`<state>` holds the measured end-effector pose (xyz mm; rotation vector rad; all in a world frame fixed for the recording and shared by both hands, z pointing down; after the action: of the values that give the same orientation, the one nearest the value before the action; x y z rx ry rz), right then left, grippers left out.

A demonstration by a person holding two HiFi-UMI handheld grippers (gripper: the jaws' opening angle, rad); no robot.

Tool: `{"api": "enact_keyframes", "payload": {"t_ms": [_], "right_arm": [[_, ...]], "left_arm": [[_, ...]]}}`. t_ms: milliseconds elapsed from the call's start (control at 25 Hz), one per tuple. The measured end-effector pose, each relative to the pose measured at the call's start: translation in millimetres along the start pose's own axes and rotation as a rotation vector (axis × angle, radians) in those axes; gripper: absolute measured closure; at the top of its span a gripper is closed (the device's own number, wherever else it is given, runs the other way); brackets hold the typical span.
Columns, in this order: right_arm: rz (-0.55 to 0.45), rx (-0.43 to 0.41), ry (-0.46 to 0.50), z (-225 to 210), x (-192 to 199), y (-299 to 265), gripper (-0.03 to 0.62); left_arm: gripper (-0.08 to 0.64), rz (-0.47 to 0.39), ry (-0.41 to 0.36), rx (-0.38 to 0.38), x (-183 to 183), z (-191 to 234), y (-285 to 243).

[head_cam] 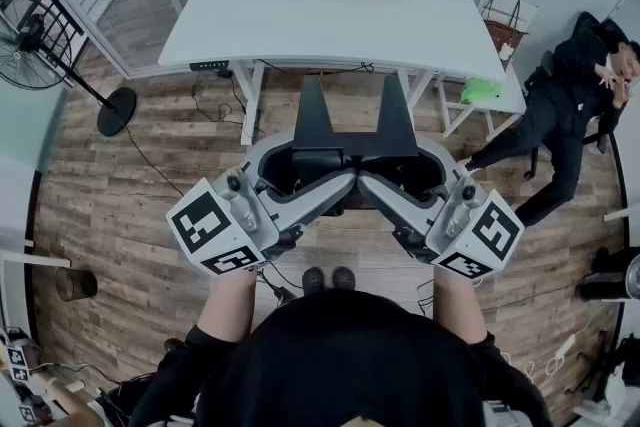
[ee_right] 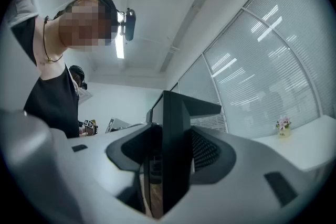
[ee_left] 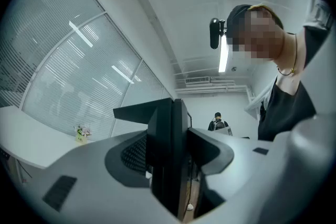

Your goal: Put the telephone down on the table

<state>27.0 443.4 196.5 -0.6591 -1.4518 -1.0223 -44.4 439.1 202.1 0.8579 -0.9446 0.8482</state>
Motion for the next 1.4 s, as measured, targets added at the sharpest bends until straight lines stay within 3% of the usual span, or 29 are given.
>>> {"api": "enact_keyframes", "payload": {"t_ms": [680, 1400], "right_arm": [[0.001, 0.011, -0.002, 17.0, -1.5, -2.7, 0.364], [0.026, 0.048, -0.016, 46.5, 24.5, -36.3, 0.365]], "left_arm": [[0.328, 0.014, -0.009, 0.01, -2.1, -9.1, 13.9], [0.327, 0.055, 0.028, 0.024, 1.4, 9.2, 61.8]]}}
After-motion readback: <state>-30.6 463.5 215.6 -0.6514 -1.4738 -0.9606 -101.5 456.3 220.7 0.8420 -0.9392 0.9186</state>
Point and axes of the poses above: the fingertips, and each gripper's own axes: y backward along the fingers, z to its left, x out of its underside, the point moved 2 cm from there along y, backward along the fingers, and after that the axes turned 9 degrees about y, right-handed, at the moved point
